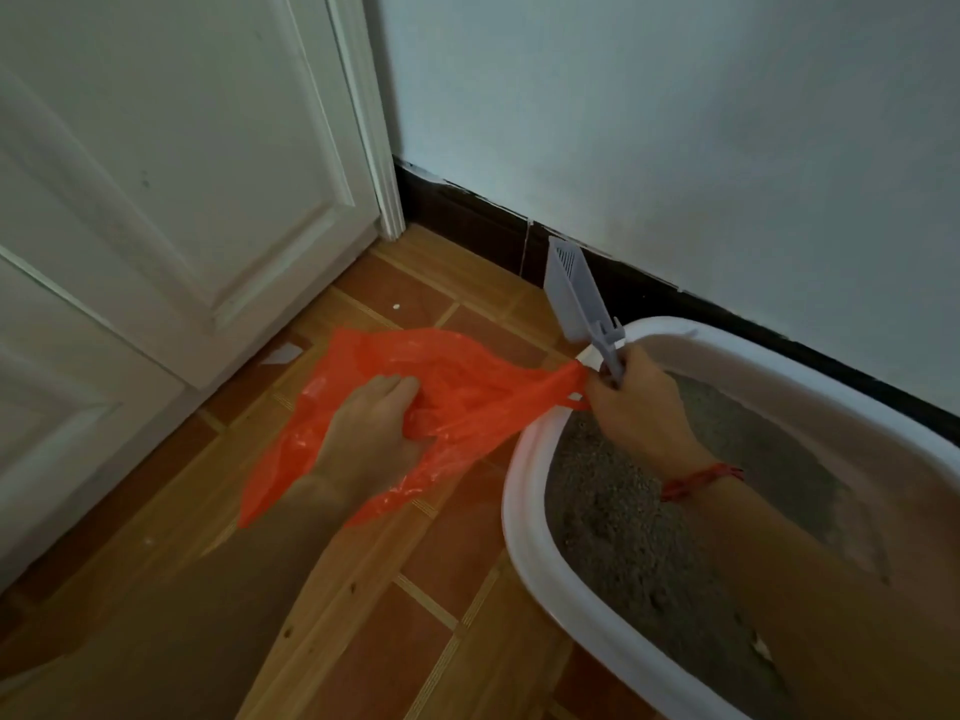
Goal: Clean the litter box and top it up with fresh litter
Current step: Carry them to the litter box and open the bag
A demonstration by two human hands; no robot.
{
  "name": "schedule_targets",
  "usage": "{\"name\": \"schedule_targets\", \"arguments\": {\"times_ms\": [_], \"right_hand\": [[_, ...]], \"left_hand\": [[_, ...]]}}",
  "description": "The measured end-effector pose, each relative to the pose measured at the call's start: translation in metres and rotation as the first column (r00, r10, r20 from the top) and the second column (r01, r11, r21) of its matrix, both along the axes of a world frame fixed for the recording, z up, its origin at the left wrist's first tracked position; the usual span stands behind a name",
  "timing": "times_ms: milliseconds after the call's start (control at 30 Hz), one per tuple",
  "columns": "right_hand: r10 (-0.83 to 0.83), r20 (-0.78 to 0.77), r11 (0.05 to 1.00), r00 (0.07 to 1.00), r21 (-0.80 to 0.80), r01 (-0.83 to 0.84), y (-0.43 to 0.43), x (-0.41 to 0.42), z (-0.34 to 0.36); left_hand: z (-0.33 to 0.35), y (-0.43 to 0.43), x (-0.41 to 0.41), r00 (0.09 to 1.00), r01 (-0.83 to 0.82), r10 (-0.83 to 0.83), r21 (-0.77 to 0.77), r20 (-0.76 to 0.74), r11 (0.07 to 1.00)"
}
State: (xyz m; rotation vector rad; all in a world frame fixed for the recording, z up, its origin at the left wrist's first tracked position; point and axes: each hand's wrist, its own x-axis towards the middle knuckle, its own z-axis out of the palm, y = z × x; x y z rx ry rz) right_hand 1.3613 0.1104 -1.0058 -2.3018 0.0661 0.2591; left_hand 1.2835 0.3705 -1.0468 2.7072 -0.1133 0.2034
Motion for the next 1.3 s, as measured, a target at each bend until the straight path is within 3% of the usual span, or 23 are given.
{"name": "schedule_targets", "arguments": {"times_ms": [267,467,567,733,900,967,1033,1100,1200,1300], "right_hand": [[0.122,0.042,0.990,0.992,0.070,-0.124,-0.003,0.021,0.017],[0.274,-0.233,0.920,0.933,0.346,-0.183,0.010,0.024,0.042],[0.173,-0.179,0.930,0.968,0.354,-0.101,0.018,0.028,0.040],[0.001,-0.046,0.945,0.999,0.327,0.014,0.021,0.038,0.044],[-0.011,0.005,0.943,1.000,0.334,0.008,0.024,0.036,0.052],[0.001,0.000,0.938,1.000,0.346,-0.001,0.028,0.034,0.054],[-0.004,0.028,0.934,1.000,0.358,-0.006,0.031,0.031,0.056],[0.006,0.056,0.927,0.998,0.373,-0.027,0.037,0.028,0.057],[0.045,0.063,0.886,0.997,0.458,-0.069,0.045,0.021,0.064],[-0.028,0.125,0.861,0.992,0.508,-0.039,0.047,0.013,0.068]], "left_hand": [[0.021,0.010,-0.001,0.995,0.099,-0.102,-0.220,-0.005,0.971],[0.050,0.008,-0.003,0.989,0.148,-0.141,-0.339,0.044,0.929],[0.051,0.010,-0.007,0.984,0.174,-0.176,-0.235,0.009,0.956],[0.033,0.038,-0.019,0.970,0.226,-0.199,0.214,-0.143,0.950],[0.033,0.036,-0.026,0.900,0.254,-0.099,0.328,-0.424,0.910],[0.042,0.026,-0.022,0.826,0.234,-0.086,0.201,-0.557,0.951],[0.058,0.008,-0.013,0.740,0.063,-0.140,-0.140,-0.658,0.988],[0.065,-0.009,-0.003,0.759,-0.103,-0.142,-0.333,-0.635,0.937],[0.064,-0.020,0.008,0.888,-0.108,-0.034,-0.278,-0.459,0.954],[0.061,-0.018,0.012,0.913,-0.266,0.122,-0.339,-0.390,0.903]]}}
